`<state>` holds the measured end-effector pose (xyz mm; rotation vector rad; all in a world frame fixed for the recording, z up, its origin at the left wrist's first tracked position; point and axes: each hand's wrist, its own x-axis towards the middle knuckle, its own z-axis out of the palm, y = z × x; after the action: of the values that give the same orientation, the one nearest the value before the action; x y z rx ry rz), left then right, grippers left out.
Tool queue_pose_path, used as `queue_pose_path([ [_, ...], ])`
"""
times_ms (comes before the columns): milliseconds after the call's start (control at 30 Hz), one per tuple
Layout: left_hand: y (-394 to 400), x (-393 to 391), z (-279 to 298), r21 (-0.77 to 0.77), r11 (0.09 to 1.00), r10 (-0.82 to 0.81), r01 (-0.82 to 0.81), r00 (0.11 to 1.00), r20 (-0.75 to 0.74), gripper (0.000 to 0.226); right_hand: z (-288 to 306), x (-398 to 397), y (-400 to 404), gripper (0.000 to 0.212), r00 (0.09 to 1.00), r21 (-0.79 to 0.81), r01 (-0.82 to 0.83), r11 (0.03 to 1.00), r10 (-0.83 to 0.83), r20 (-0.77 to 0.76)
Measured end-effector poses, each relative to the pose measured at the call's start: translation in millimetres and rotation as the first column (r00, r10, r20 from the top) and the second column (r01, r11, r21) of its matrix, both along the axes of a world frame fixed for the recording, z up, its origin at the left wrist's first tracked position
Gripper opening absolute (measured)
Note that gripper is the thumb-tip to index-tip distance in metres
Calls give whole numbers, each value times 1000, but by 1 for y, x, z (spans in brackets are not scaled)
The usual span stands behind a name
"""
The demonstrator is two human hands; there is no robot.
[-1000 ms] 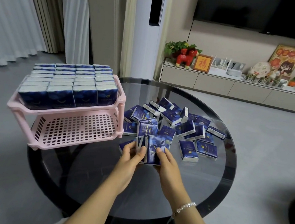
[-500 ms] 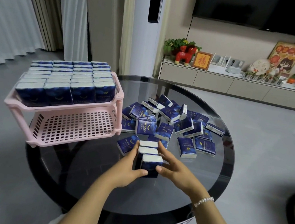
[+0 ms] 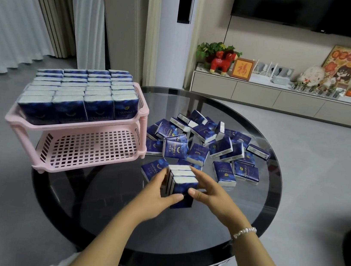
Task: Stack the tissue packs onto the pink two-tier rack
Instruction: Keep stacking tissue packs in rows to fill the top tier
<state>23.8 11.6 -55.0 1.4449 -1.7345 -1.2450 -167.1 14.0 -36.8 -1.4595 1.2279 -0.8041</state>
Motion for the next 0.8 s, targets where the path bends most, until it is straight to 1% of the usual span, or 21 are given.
queue_pose_path([
  [100,-4,3,0,77,994,81,-72,989,-125,87,7,2,-1,43,996,50,0,999,-4,87],
  [167,-5,1,0,120,984,161,-135,955,-248,70,11,4,-4,36,989,40,-17,999,11,145],
  [200,-6,0,1,135,975,212,-178,930,-301,58,13,6,-6,34,991,19,-5,1000,3,135],
  [233,-7,0,2,150,963,263,-224,902,-343,47,13,7,-10,33,995,-13,45,999,-43,90],
  [267,-9,1,2,173,948,314,-266,870,-381,38,12,8,-15,32,991,-58,135,989,-134,12],
  [300,-11,2,2,206,931,361,-300,834,-417,32,9,7,-22,32,964,-114,240,964,-251,-89],
  [333,-13,4,2,243,915,400,-322,799,-448,31,5,6,-29,34,913,-170,325,930,-355,-199],
  [367,-14,6,1,272,903,425,-331,773,-471,31,0,7,-36,37,859,-208,366,907,-415,-299],
  [400,-14,7,1,286,898,436,-334,758,-485,31,-4,8,-41,41,819,-219,372,902,-430,-380],
  [433,-15,7,0,289,896,440,-336,754,-488,31,-7,9,-45,44,797,-209,364,908,-420,-434],
  [500,-16,6,-1,285,898,437,-335,755,-488,33,-12,14,-49,50,787,-168,347,922,-384,-483],
  [600,-17,6,-4,294,896,440,-332,745,-502,39,-15,20,-52,57,795,-119,348,930,-360,-488],
  [667,-18,7,-5,305,892,449,-333,736,-507,41,-14,22,-52,49,813,-88,353,932,-351,-465],
  [733,-18,8,-6,308,893,446,-328,734,-512,43,-11,21,-49,34,848,-72,363,929,-361,-389],
  [800,-19,8,-7,308,896,440,-320,732,-519,43,-8,20,-44,36,871,-85,358,930,-366,-328],
])
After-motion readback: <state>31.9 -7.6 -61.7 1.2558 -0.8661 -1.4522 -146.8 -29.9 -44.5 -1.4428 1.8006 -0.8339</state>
